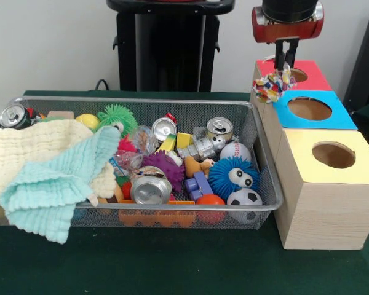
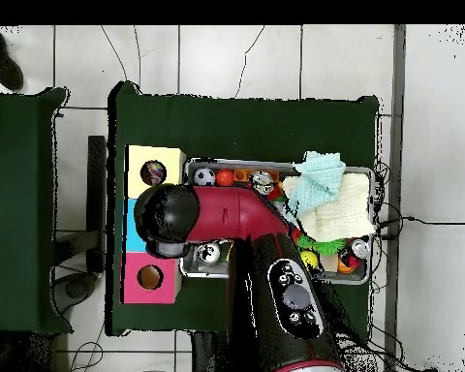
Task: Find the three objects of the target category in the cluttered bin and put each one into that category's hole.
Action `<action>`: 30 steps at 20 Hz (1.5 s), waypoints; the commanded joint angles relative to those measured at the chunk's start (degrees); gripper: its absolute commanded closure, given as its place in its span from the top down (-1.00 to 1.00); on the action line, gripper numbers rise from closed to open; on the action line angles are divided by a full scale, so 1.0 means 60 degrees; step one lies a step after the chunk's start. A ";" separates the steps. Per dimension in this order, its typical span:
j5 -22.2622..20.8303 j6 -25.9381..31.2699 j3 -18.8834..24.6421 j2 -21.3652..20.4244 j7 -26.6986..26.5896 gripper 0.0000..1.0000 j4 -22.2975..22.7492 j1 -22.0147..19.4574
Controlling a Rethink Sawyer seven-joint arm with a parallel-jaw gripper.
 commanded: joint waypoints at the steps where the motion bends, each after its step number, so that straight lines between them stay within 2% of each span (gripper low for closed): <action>1: 0.0445 0.1623 -0.0344 0.0388 0.2313 -1.00 -0.1551 0.0192; 6: 0.0582 0.2288 -0.0422 0.0766 0.2377 -1.00 -0.2420 0.0366; 10: 0.0691 0.2550 -0.0532 0.0914 0.2544 -1.00 -0.2755 0.0515; 23: 0.1113 0.1591 -0.1208 0.1320 0.3309 -1.00 -0.3025 0.1317; 30: 0.1093 0.1853 -0.1424 0.1990 0.3462 -1.00 -0.4106 0.1681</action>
